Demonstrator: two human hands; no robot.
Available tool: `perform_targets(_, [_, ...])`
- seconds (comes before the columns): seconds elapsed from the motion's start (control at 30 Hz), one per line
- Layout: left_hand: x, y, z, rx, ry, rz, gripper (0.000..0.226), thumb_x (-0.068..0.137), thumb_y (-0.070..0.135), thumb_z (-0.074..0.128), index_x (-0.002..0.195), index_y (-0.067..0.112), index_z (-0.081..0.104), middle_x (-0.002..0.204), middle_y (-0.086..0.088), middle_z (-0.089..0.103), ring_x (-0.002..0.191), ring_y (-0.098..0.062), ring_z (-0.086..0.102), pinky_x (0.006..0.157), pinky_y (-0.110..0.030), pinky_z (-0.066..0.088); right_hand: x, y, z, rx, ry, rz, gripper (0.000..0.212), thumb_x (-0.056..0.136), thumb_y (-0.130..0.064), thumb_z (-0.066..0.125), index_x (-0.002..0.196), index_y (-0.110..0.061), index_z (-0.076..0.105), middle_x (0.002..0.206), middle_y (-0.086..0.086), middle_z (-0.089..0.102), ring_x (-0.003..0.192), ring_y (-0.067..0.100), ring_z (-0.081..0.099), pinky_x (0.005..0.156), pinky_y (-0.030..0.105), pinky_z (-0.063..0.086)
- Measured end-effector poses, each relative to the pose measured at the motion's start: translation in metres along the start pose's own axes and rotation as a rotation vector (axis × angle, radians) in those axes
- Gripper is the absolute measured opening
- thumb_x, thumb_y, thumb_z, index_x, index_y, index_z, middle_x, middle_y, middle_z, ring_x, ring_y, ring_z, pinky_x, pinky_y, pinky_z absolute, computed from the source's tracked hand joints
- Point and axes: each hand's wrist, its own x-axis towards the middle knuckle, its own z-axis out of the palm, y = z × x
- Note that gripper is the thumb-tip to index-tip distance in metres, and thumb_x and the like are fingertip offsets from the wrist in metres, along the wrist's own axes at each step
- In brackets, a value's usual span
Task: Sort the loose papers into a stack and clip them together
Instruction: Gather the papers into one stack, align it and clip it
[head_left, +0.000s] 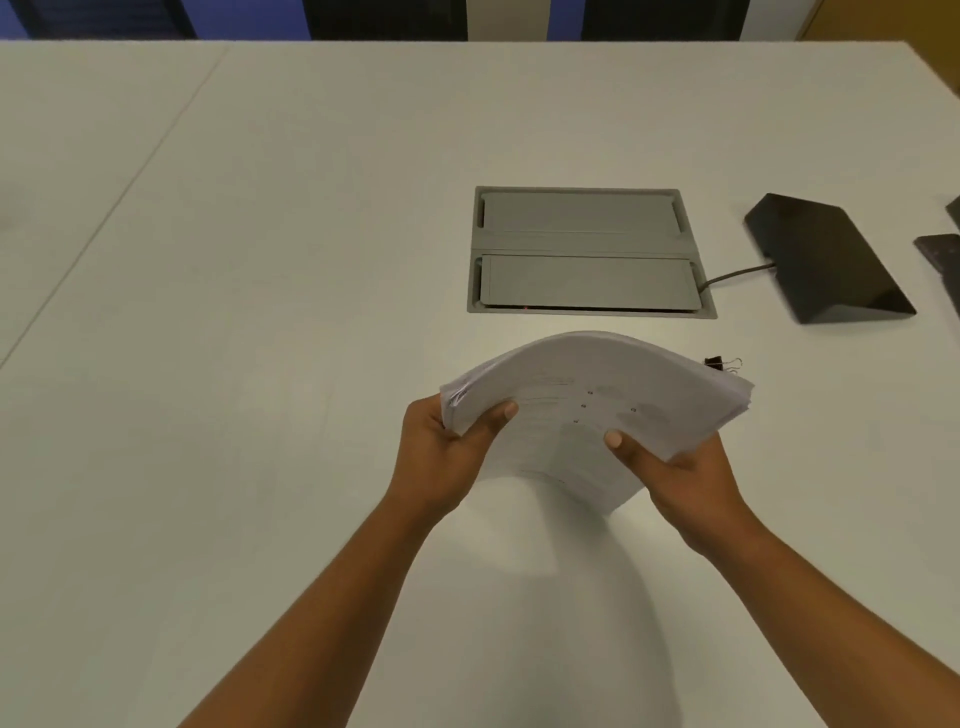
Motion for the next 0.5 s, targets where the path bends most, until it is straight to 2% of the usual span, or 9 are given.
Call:
perform_targets(0.1, [0.001,-0.003,0.001,-0.019,0.024,0.072,0.04,0.088,0.02,0.076,0.108,0.054,0.07,0.101,0.025,0.076,0.097,-0.001,0.072,0.076,-0.019,0.059,0.008,0.001,-0.006,0.019,-0.003,-0.062,0.042,0.081,-0.04,0.075,0.119,-0.049,0.06,0.114,-0.014,0.07,0.106,0.006,0.067,0.072,0.016,0.056])
perform_targets(0.2, [-0.001,-0.015,0.009,-0.046,0.053,-0.063,0.036,0.085,0.027,0.078,0.102,0.057,0.07,0.1,0.023,0.076,0.096,-0.003,0.072,0.071,-0.02,0.06,0.012,0.015,-0.005,-0.031,-0.061,0.03,0.036,0.084,-0.042,0.073,0.115,-0.056,0.06,0.114,-0.019,0.07,0.107,0.003,0.065,0.077,0.021,0.058])
perform_targets(0.3, [0.0,-0.029,0.013,-0.062,0.05,-0.172,0.037,0.089,0.022,0.075,0.096,0.058,0.072,0.099,0.023,0.076,0.094,-0.002,0.073,0.069,-0.02,0.059,0.012,0.033,-0.006,-0.113,-0.149,0.118,0.035,0.085,-0.037,0.068,0.112,-0.056,0.059,0.114,-0.024,0.068,0.107,0.0,0.064,0.087,0.025,0.057])
perform_targets(0.4, [0.006,-0.035,0.009,-0.071,0.017,-0.207,0.035,0.089,0.023,0.074,0.096,0.057,0.073,0.102,0.023,0.076,0.094,-0.002,0.073,0.07,-0.019,0.059,0.016,0.036,-0.013,-0.15,-0.168,0.166,0.027,0.086,-0.04,0.065,0.104,-0.059,0.063,0.109,-0.028,0.069,0.101,-0.004,0.065,0.079,0.015,0.054])
perform_targets(0.5, [0.014,-0.039,0.004,-0.063,-0.051,-0.295,0.024,0.084,0.033,0.078,0.095,0.054,0.074,0.102,0.021,0.077,0.093,-0.006,0.075,0.07,-0.022,0.06,0.023,0.04,-0.023,-0.152,-0.164,0.253,0.021,0.083,-0.044,0.065,0.103,-0.047,0.068,0.102,-0.025,0.074,0.095,0.0,0.07,0.073,0.013,0.055])
